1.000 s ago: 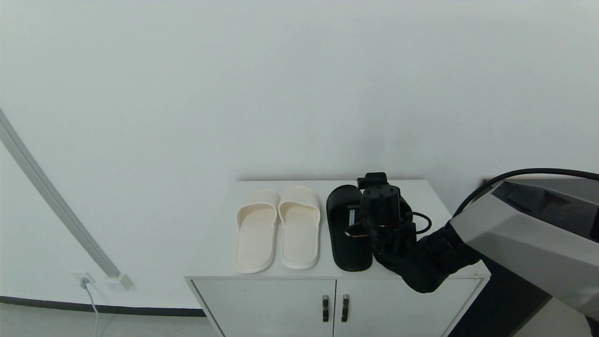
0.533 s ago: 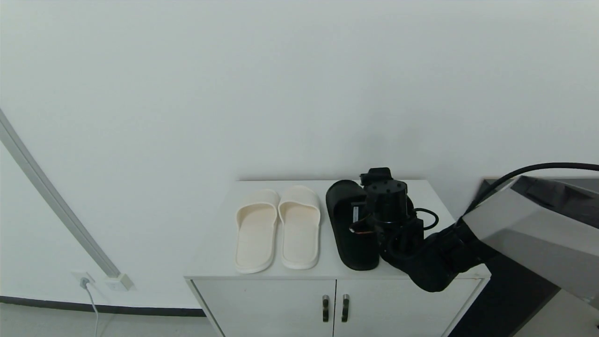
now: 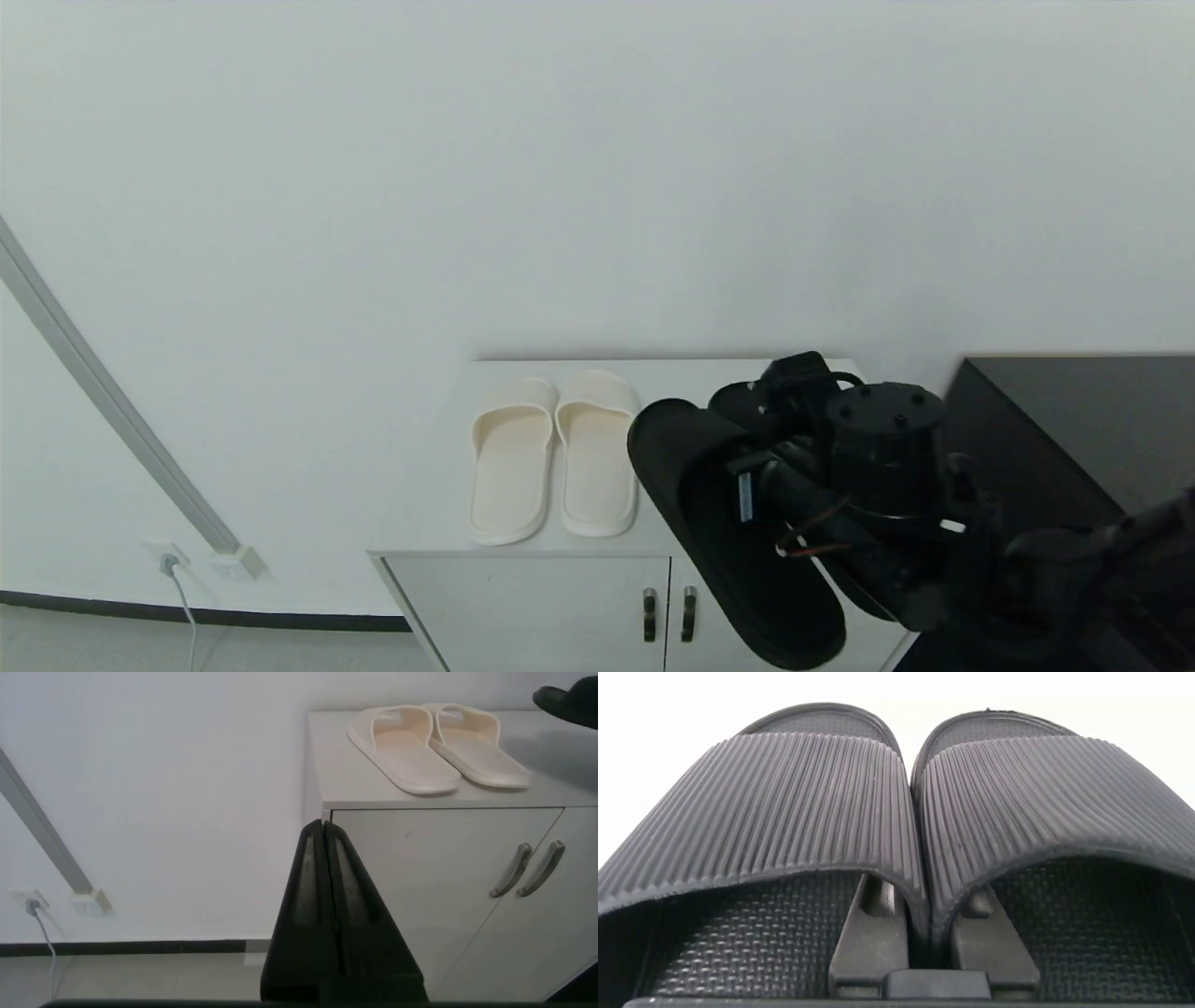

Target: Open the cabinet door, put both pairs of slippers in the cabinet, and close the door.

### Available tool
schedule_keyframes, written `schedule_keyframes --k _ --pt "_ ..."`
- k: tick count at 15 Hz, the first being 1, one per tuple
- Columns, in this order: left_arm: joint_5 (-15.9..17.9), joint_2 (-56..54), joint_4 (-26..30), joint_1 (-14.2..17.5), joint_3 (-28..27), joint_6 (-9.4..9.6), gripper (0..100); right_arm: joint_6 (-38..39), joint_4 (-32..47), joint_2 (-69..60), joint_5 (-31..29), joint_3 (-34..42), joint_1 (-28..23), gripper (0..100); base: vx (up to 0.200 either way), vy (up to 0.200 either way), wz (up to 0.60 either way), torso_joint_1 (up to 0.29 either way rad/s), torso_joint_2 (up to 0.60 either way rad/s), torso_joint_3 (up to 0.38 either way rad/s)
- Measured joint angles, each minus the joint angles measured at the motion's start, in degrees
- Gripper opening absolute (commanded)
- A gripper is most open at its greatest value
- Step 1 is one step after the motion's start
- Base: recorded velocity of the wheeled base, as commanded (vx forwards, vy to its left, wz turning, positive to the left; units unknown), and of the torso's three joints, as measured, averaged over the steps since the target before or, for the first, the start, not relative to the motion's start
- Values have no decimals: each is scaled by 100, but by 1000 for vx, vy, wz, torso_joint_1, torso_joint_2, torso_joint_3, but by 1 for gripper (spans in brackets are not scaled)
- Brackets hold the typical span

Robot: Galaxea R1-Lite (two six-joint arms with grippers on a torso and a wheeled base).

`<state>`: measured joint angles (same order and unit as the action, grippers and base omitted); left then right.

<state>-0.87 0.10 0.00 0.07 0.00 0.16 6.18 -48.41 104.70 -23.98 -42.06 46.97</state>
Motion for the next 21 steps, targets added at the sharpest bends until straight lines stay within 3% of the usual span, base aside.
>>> schedule_keyframes --k 3,5,17,21 --pt "11 0 0 0 0 9 0 60 385 -739 830 700 158 0 0 0 0 0 0 0" --pt "11 0 0 0 0 9 0 115 418 -934 877 791 184 0 0 0 0 0 0 0" --pt "21 0 0 0 0 6 0 101 416 -1083 852 964 219 0 -200 0 0 2 2 2" --pt "21 0 0 0 0 9 0 77 401 -1118 817 1080 195 0 0 0 0 0 0 0"
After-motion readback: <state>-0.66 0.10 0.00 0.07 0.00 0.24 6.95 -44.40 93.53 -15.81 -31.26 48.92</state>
